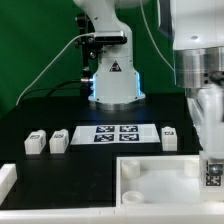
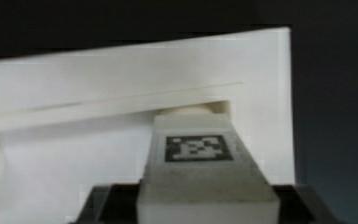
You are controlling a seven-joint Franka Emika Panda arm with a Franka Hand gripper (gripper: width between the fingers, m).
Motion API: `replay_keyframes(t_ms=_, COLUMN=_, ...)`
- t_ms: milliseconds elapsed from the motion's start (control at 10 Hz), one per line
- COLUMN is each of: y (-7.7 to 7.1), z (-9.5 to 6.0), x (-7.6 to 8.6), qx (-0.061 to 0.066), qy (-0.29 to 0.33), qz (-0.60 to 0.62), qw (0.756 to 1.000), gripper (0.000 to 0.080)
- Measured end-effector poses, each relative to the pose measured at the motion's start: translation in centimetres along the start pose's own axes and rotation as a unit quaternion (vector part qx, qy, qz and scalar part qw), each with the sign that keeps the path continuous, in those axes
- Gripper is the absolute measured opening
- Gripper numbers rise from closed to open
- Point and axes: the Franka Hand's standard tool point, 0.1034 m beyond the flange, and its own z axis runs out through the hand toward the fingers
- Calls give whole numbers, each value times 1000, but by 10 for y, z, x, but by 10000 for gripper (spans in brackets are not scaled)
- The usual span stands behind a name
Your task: Assemble one leg
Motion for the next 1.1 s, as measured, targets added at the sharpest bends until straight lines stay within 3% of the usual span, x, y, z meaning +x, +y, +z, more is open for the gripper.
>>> replay_keyframes(t_ms=300, y=0, z=0, x=-1, qx=0, qy=-2, qz=-1, qw=1000, gripper=294)
replay_keyframes(t_ms=400, y=0, z=0, x=-1, qx=2, qy=-2, qz=-33, qw=999, gripper=399)
replay_keyframes(t_ms=500, y=-2, z=1, x=-1, qx=19, qy=-1, qz=-95, qw=995, gripper=399)
replay_keyframes(t_ms=600, y=-3, z=0, x=-1, qx=19, qy=0, qz=-177, qw=984, gripper=567)
replay_keyframes(t_ms=700, y=-3, z=-1, x=-2, qx=16, qy=1, qz=-263, qw=965, gripper=567)
replay_keyframes(t_ms=800, y=-2, z=-1, x=-4, qx=12, qy=0, qz=-319, qw=948, gripper=635)
replay_keyframes(t_ms=1100, y=-3, z=-1, x=-1, qx=12, qy=3, qz=-445, qw=896, gripper=645)
